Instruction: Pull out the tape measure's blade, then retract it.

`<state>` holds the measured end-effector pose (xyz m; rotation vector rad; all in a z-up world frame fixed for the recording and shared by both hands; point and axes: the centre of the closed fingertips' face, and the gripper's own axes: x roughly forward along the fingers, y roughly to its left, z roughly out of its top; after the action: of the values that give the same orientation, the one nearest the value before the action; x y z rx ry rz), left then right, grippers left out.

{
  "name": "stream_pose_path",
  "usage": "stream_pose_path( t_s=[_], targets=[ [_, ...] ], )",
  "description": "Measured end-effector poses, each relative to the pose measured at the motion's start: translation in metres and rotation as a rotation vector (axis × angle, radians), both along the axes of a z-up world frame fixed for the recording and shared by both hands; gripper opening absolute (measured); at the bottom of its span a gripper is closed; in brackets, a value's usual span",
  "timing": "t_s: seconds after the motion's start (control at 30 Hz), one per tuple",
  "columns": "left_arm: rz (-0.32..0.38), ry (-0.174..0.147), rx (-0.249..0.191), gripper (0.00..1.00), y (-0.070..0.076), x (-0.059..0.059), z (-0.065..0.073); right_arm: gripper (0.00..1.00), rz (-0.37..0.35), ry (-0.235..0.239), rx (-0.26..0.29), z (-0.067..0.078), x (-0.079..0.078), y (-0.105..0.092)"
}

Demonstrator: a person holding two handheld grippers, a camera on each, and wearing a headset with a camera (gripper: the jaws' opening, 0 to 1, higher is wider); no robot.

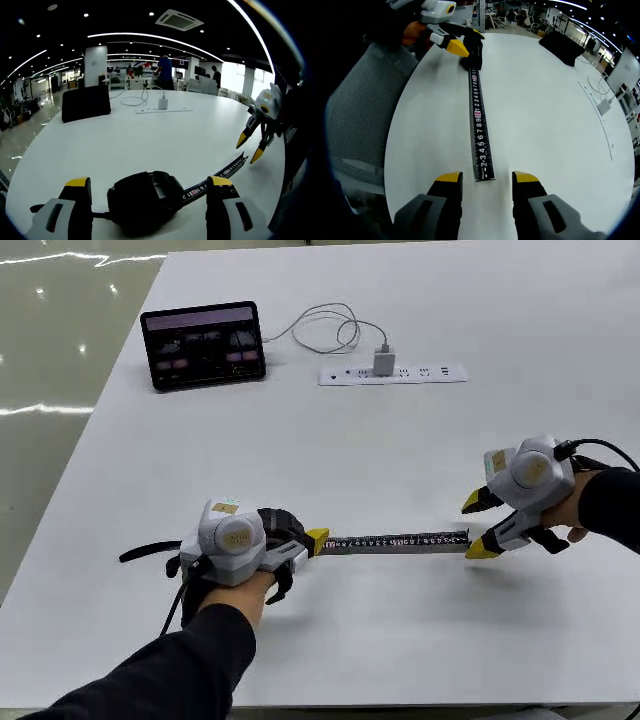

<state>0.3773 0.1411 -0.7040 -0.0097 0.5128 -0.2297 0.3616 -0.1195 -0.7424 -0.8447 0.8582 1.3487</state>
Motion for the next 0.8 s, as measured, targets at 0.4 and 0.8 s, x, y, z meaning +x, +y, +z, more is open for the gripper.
stream_pose_path(
  t_s=[0.4, 0.8],
  targets=[
    [-0.008, 0.020, -0.014, 0.83, 0.002, 0.000, -0.005, 0.21, 0.013, 0.026, -0.040, -0.014, -0.002, -0.004],
    [0.041, 0.065, -0.058, 0.72, 0.004, -0.002, -0.013, 0.12, -0.020, 0.039, -0.045, -0.015, -0.004, 0.000]
  ],
)
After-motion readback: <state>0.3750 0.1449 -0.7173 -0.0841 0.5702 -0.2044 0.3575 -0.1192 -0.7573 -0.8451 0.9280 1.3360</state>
